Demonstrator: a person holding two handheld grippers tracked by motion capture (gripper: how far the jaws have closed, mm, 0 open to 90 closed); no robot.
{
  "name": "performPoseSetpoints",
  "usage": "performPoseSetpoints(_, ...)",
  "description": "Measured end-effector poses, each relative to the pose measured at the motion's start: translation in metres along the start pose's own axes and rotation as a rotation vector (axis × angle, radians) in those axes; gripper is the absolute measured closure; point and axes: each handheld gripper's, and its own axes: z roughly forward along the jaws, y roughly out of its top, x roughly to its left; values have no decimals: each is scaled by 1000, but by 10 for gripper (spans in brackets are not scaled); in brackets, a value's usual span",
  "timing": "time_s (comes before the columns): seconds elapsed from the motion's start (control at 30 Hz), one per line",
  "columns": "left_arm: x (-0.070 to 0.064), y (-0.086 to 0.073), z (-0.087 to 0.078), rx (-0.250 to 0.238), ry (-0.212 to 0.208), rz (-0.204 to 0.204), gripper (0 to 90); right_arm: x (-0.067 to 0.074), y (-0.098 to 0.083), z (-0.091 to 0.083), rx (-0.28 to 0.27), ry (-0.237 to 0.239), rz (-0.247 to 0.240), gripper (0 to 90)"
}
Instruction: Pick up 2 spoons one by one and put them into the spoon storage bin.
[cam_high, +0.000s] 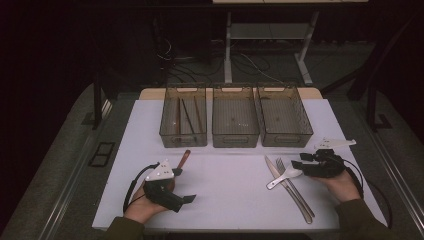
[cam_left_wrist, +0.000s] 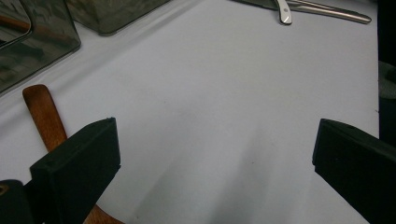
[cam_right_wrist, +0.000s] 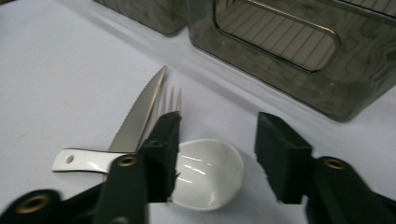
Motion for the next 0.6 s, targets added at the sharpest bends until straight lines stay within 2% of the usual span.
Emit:
performPoseSetpoints(0.1, 0, 0, 0, 1, 0, 0, 5, -3, 1, 3, 5, -20, 14, 669)
performPoseSetpoints(0.37, 0, 0, 1, 4, 2, -3, 5, -6, 11, 16, 11, -38, 13, 875)
performPoseSetpoints(0.53, 0, 0, 2, 6, 0, 1, 5, 0, 14, 27, 55, -25, -11, 899)
performPoseSetpoints(0.6, 0, 0, 2, 6, 0, 0, 5, 3, 13, 31, 75, -38, -30, 899)
